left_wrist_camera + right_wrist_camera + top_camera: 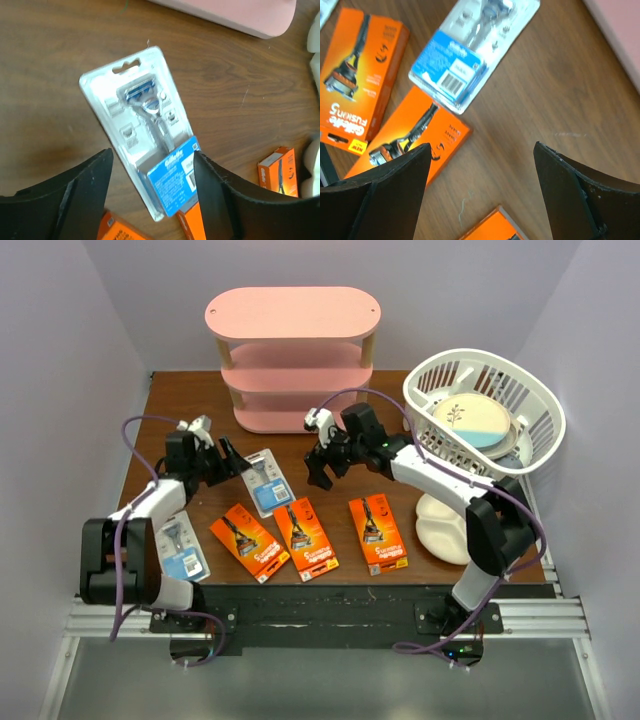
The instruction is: Place and organize the shaving razors onto the shelf
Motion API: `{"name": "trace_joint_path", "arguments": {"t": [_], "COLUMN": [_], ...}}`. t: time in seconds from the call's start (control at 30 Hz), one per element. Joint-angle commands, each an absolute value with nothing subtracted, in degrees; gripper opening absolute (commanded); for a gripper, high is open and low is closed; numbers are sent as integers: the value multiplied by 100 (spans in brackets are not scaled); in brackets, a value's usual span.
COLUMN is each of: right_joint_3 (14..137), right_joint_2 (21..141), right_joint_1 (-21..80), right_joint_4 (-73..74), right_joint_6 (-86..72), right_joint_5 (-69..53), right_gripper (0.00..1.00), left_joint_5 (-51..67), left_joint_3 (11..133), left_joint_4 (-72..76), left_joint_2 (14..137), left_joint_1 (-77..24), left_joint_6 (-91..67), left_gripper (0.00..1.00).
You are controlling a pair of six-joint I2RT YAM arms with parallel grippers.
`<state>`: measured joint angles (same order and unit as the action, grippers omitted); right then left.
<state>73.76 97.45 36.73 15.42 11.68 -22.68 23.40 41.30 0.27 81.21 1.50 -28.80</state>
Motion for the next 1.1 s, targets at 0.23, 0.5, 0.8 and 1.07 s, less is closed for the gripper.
{"name": "trace_joint_path", "arguments": {"t": [0.23,0.5,0.8,1.07], "right_joint_3": [7708,7340,7207,6917], "right_joint_2": [9079,9220,9158,9026], "right_joint_1": [3463,3129,3077,2980], "right_joint_4": [1767,1513,1521,1406], "right_joint_6": [1828,1899,1881,1758], "right_joint_5": [-2057,-2312,-2277,-2382], "right_gripper": [88,88,88,88], "left_joint_5": [4310,4220,3647,2841], "left_joint_3": [6168,6936,6232,6520], "left_joint_4": [-2167,-4098,-1622,-1782], "left_joint_2": [8236,8789,9096,10185], "left_joint_1": [44,-851,-1538,-1626], "left_joint_6": [1814,5493,2750,1600], "left_gripper": [73,74,75,75]}}
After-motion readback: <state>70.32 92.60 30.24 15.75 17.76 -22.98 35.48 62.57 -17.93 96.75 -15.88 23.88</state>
